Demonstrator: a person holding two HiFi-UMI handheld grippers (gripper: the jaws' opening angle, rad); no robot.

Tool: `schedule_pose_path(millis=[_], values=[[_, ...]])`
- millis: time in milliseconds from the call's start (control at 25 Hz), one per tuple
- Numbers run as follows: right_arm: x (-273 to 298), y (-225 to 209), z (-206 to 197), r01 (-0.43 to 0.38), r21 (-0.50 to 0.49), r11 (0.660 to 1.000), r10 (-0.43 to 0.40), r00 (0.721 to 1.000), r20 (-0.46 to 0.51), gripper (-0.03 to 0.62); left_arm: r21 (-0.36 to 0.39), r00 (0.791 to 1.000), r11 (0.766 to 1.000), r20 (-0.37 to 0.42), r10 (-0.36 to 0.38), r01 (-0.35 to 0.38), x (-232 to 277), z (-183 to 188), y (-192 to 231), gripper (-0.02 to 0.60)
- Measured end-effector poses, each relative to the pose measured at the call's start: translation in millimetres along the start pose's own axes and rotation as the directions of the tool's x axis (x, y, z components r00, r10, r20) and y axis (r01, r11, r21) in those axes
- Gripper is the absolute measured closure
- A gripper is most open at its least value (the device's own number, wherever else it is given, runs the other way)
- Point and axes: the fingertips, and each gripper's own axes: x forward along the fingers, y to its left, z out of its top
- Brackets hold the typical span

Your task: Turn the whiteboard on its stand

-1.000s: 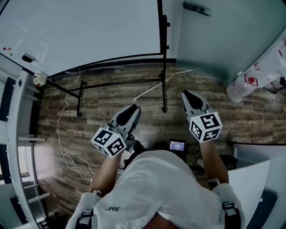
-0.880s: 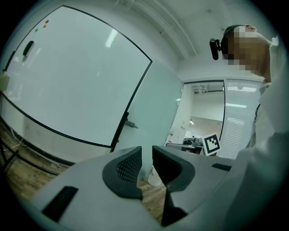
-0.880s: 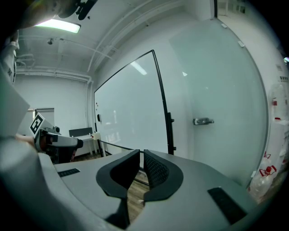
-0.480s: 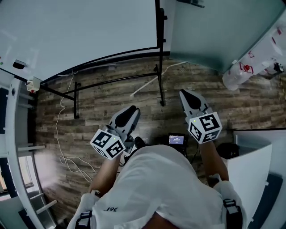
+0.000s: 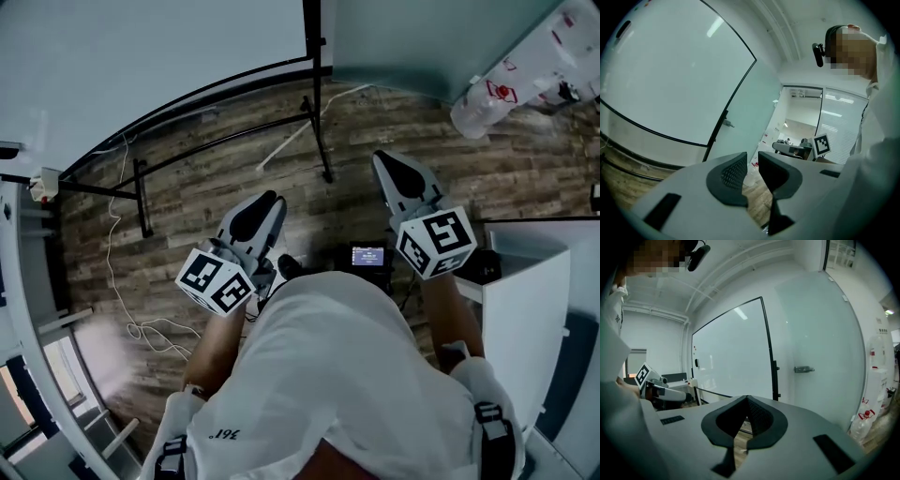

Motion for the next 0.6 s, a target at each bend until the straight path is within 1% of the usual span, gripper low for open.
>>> schedule_pose_path(millis=[160, 320, 600], values=[[-2, 4, 0, 0.024, 0.001, 1.0, -0.024, 1.0, -0.013, 0.569, -0.005, 1.0, 1.0, -0.01, -0.014, 0.014, -6, 0, 2, 0.5], [0, 8, 6, 0.027, -0.006, 1.0, -0.027, 1.0, -0.001, 0.569, 0.0, 1.0, 1.0, -0.01, -0.023, 0.023, -8, 4, 6, 0.5], [1, 14, -4, 0.048, -0.012, 0.999, -0.048, 0.999, -0.002, 0.569, 0.003, 0.999, 1.0, -0.029, -0.031, 0.031, -16, -6, 13, 0.5]])
